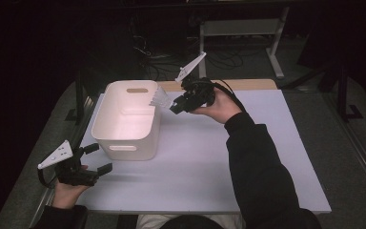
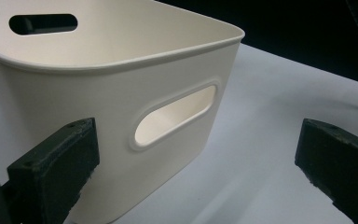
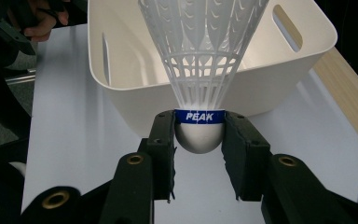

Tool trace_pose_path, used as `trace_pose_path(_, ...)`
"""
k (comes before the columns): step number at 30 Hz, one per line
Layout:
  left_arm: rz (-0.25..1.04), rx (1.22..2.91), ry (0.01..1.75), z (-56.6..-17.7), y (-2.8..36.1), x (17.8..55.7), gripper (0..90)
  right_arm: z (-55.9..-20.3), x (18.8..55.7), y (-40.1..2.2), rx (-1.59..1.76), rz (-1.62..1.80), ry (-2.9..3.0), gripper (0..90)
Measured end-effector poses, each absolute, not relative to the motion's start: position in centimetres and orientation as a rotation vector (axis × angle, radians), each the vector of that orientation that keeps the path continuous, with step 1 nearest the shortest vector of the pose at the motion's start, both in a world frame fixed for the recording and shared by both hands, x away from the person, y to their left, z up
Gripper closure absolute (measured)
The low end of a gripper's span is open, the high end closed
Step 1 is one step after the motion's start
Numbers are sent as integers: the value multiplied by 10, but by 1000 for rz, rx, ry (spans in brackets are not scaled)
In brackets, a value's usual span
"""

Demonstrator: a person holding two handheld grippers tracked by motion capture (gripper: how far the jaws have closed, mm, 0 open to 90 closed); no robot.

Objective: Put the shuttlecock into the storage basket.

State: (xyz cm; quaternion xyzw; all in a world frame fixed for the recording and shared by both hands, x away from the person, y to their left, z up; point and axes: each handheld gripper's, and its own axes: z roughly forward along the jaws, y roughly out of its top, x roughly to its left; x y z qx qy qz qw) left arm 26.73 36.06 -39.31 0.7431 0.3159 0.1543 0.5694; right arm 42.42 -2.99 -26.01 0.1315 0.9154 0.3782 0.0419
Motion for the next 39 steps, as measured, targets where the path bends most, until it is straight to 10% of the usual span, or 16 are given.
trace_pose_path(39, 362, 1747, 739, -393, 361, 267, 0, -258, 417, 33, 248, 1138, 2868, 640)
